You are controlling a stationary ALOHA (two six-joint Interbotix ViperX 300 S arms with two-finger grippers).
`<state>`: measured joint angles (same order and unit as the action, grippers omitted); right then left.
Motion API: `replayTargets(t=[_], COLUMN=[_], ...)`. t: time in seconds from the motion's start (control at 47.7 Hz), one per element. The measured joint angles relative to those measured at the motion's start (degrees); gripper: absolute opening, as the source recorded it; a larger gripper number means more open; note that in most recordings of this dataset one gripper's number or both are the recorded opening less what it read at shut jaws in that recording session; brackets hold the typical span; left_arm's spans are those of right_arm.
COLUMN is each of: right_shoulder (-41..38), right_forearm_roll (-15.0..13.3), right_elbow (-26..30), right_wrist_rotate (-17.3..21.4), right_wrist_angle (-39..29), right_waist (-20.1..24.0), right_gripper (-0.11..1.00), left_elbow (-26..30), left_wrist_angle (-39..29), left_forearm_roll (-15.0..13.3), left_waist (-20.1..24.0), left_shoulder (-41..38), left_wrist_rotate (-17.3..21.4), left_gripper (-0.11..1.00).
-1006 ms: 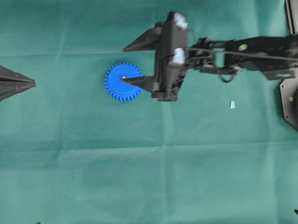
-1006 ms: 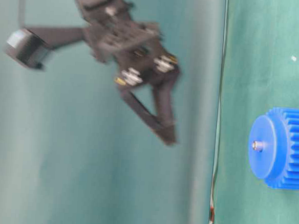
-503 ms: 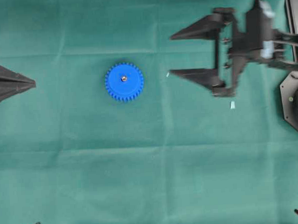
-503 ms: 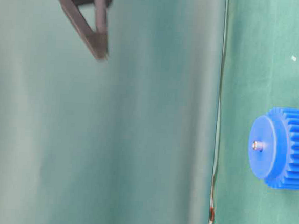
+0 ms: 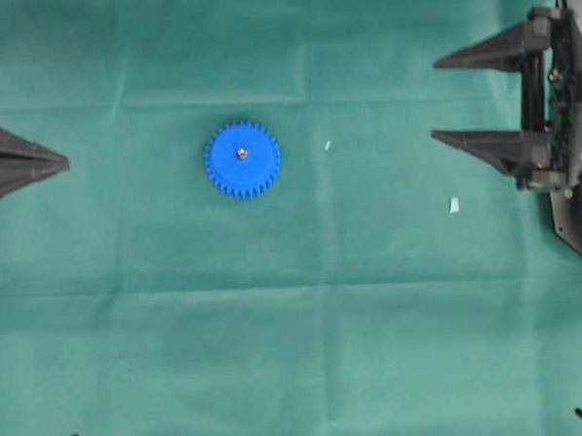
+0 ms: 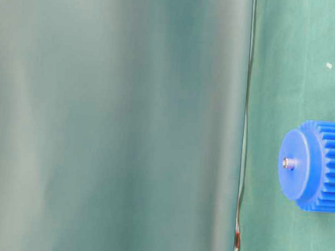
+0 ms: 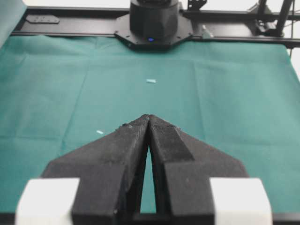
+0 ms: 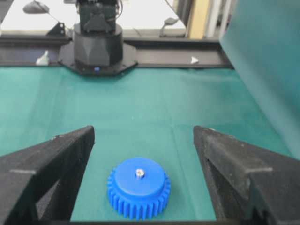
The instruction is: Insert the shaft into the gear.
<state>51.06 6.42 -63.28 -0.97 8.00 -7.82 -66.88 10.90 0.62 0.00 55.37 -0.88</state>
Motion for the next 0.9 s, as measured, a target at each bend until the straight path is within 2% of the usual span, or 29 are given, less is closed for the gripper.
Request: replayTargets(t=[0.901], right_shoulder=[-0.44], right_forearm_roll=[0.00], right_elbow=[-0.62], right_wrist_rotate=[-0.09], right_wrist_angle=[-0.09], right_waist=[0.00], right_gripper=[0.89], left_elbow=[0.00], left_wrist_angle=[0.00], left_forearm_roll=[0.00], left_waist=[-0.09], left_shoulder=[0.00], left_wrist_rotate=[0.00], left_gripper=[0.00])
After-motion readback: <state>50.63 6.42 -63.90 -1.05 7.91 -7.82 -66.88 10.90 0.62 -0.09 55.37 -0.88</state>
